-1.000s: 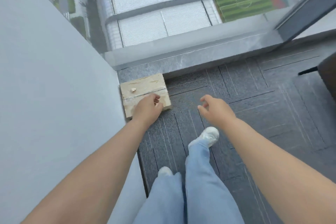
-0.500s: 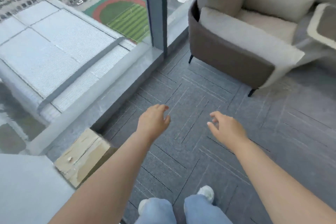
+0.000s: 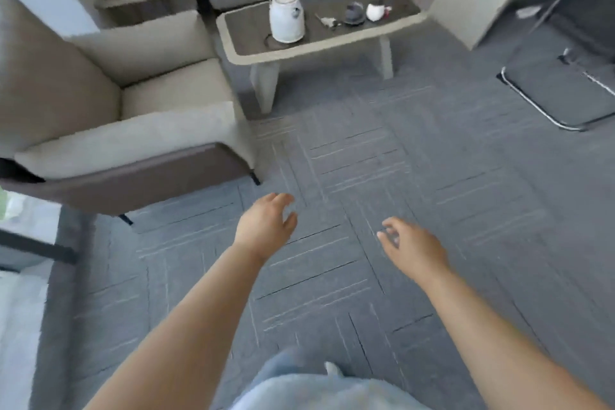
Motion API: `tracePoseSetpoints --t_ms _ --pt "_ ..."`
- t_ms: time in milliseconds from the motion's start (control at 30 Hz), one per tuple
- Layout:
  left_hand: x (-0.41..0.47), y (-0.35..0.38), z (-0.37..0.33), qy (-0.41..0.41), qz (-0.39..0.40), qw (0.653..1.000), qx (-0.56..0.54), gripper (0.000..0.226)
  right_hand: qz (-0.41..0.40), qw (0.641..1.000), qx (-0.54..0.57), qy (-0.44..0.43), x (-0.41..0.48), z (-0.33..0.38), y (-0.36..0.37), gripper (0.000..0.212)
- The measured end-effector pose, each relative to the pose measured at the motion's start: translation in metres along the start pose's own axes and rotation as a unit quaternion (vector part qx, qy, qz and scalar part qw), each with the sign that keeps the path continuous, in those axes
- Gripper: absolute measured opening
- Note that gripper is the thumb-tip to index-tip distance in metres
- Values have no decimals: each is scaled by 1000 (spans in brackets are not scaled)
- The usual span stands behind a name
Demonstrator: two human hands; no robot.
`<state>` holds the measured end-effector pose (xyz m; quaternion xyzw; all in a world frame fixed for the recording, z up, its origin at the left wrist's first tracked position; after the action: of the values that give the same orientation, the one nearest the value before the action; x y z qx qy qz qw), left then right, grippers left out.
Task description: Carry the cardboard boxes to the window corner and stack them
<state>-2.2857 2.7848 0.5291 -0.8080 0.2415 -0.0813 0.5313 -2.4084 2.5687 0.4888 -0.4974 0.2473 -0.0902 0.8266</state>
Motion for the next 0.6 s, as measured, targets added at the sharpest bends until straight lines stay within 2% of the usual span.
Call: tracePoseSetpoints --t_ms 133,333,467,600 --pt "58 12 -43 51 23 998 -13 35 -26 998 18 57 28 -44 -35 37" --pt "166 14 -50 57 35 997 -30 32 -57 997 21 54 123 -37 -83 35" --pt "258 7 -64 79 34 996 -32 32 -66 994 15 91 191 -44 -116 35" --pt "334 14 -118 140 58 988 -18 33 -82 985 29 146 223 -77 -146 37"
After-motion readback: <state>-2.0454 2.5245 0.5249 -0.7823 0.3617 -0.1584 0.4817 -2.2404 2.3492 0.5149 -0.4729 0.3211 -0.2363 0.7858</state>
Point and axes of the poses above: each hand's wrist, its own x-axis towards the middle knuckle, its own y-axis out of the palm, z = x × y, the point moved 10 cm from there along x, towards the middle knuckle, and after that the axes turned 2 degrees about y, right-handed, at the moved point
